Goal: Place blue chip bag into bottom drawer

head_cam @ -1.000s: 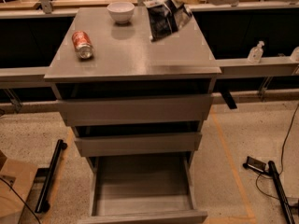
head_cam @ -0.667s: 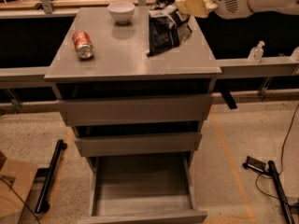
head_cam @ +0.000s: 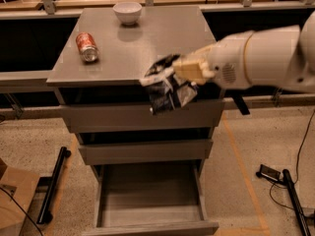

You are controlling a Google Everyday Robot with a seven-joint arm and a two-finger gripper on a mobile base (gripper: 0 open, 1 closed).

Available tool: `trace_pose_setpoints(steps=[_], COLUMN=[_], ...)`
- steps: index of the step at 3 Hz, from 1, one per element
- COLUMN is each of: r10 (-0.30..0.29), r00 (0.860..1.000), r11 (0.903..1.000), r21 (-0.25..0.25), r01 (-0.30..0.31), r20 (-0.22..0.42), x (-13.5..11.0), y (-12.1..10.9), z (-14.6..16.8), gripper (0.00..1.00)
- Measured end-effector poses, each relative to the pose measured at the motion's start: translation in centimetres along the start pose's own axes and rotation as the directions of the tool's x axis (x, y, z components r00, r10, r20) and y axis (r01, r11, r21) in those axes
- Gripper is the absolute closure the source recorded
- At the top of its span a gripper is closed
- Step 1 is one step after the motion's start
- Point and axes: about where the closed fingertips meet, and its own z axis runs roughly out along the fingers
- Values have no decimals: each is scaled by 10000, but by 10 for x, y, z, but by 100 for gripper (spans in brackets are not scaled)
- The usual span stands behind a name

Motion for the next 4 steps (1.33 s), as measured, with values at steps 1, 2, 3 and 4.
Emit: trace_pose_setpoints(steps=[1, 2, 3, 4], r10=[830, 1108, 1103, 1962], r00=[9956, 9917, 9918, 9697], r11=[9957, 9938, 9939, 9748], r21=[-369, 18, 19, -779], r01=[-846, -1109, -1105, -2089], r20=[-425, -648, -649, -1456], x=[77, 110, 110, 175], y=[26, 27, 27, 66], z=[47, 61, 61, 106], gripper=[100, 100, 100, 100])
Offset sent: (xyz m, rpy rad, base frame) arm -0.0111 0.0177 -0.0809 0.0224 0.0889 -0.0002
